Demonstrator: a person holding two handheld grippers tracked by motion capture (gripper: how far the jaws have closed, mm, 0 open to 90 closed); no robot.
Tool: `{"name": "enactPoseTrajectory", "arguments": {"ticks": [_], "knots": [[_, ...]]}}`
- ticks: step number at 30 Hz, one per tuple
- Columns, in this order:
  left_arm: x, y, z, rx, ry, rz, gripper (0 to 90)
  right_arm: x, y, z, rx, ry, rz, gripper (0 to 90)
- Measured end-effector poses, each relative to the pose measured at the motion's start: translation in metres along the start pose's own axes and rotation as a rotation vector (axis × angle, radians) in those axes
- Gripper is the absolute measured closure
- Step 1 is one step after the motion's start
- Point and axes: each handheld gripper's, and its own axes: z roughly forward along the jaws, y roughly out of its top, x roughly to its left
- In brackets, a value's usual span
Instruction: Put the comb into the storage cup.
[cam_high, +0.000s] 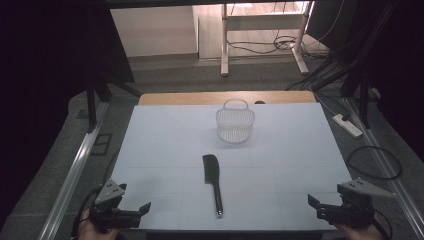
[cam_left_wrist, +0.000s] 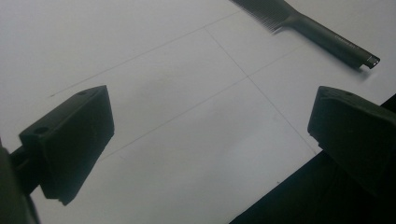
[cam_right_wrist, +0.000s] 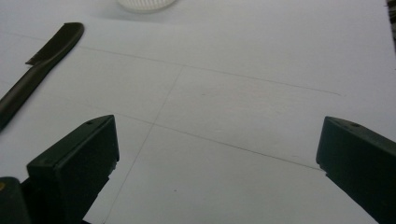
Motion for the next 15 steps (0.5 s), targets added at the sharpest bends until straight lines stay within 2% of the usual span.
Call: {"name": "enactPoseTrajectory", "arguments": {"ticks": [5, 8, 15], "knots": [[0.0049, -0.0018, -0.0020, -0.019, -0.033, -0.033, 1.7, -0.0011, 0.0017, 0.0046, 0.032, 0.017, -0.012, 0.0], [0.0059, -0.0025, -0.0026, -0.027, -0.037, -0.045, 1.7, -0.0008, 0.0020, 0.0049, 0.028, -0.013, -0.062, 0.0], [0.0070, -0.0036, -0.0036, -0.028, -0.043, -0.058, 1.7, -0.0014, 0.0030, 0.0077, 0.043, 0.000, -0.056, 0.0]]}}
